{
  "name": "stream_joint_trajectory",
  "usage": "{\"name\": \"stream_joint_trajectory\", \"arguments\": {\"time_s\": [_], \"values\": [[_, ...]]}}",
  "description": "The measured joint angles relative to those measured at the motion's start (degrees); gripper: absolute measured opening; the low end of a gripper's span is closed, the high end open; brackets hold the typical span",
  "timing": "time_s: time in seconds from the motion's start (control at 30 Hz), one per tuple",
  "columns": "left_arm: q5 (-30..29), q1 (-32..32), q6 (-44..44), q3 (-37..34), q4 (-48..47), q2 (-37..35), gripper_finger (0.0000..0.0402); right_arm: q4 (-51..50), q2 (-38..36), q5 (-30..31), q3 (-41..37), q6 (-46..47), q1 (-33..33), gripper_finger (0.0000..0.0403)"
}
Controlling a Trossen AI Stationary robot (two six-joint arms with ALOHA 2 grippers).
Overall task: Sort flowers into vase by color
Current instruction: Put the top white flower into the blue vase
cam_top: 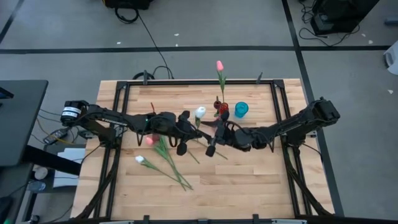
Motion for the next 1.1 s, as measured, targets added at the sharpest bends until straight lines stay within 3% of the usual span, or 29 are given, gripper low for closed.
{"name": "stream_joint_trajectory", "arguments": {"time_s": [0.23,0.47,0.57,0.77,1.1], "values": [[0.0,0.0,0.1,0.0,-0.1,0.0,0.0007,1.3,0.0,-5.7,0.0,1.3,-2.1,0.0145],[-2.9,-0.1,1.6,0.0,1.0,0.0,0.0050,1.3,0.0,-7.3,0.0,1.3,-2.6,0.0021],[-4.8,-0.1,1.9,0.0,1.0,0.0,0.0089,0.8,-0.1,-6.8,0.0,1.1,-2.1,0.0017],[-5.0,0.0,3.2,-0.9,1.0,-3.4,0.0150,-6.7,-5.1,0.2,0.0,1.1,2.1,0.0017],[-1.8,-0.1,3.1,-6.8,7.7,-5.8,0.0156,-27.2,-18.7,14.1,0.0,5.4,8.9,0.0017]]}}
